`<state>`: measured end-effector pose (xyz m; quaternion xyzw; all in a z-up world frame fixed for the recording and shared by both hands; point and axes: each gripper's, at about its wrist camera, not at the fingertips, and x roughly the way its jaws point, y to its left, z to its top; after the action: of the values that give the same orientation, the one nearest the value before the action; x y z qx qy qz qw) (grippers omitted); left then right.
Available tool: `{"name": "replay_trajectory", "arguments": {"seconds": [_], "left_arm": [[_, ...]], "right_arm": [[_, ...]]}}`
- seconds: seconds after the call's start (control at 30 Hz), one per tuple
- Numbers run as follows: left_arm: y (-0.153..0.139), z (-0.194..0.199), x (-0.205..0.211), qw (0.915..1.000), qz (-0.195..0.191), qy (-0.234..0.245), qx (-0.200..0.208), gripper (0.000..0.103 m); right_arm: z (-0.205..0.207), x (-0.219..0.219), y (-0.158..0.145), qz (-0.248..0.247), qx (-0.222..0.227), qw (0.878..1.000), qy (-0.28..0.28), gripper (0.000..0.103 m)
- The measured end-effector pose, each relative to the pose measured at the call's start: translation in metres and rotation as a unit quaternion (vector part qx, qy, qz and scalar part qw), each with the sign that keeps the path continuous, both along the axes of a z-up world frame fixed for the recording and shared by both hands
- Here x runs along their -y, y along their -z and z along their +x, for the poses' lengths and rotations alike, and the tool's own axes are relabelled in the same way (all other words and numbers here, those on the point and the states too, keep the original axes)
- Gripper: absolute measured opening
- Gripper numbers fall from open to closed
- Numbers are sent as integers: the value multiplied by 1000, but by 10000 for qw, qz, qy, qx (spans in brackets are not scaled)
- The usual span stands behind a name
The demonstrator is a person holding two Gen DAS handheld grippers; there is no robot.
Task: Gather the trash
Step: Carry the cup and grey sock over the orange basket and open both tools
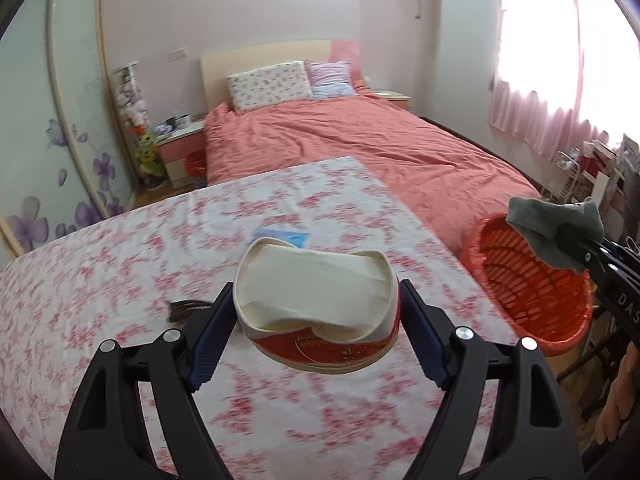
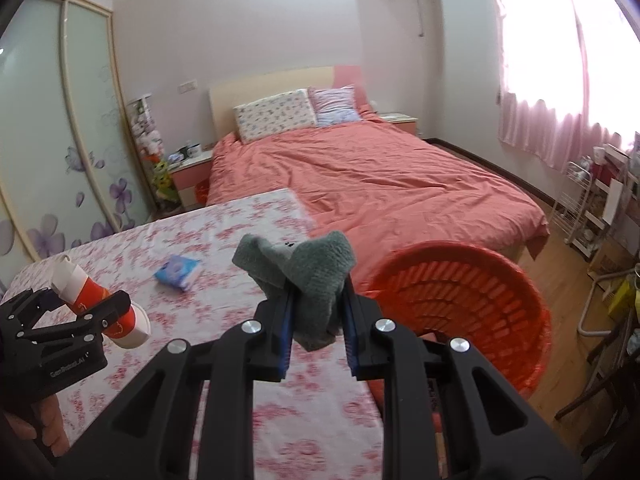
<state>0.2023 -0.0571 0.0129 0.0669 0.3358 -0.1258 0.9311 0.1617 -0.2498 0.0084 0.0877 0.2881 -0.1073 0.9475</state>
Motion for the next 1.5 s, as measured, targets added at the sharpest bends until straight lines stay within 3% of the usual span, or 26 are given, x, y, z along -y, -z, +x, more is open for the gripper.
{"name": "replay_trajectory", "arguments": {"seconds": [0.3,0.67,1.07,1.23,1.37,1.5], "left_arm": [[0,-2,63,9981,-115,610,-26,78],[6,-5,153,9885,-268,1485,-78,78],[27,8,206,9812,-381,1851,-385,79],[44,14,214,9796,-298,1878,-651,79],[51,17,211,9796,-284,1827,-788,88],[52,17,205,9816,-175,1713,-822,89]], "right_arm": [[-23,57,5,-24,133,9976,680,22],[-46,128,17,278,249,9901,1351,22],[-37,173,41,740,182,9841,1606,22],[-26,189,54,927,89,9830,1579,26],[-21,191,61,1014,24,9822,1578,41],[-20,188,64,966,5,9828,1571,51]]}}
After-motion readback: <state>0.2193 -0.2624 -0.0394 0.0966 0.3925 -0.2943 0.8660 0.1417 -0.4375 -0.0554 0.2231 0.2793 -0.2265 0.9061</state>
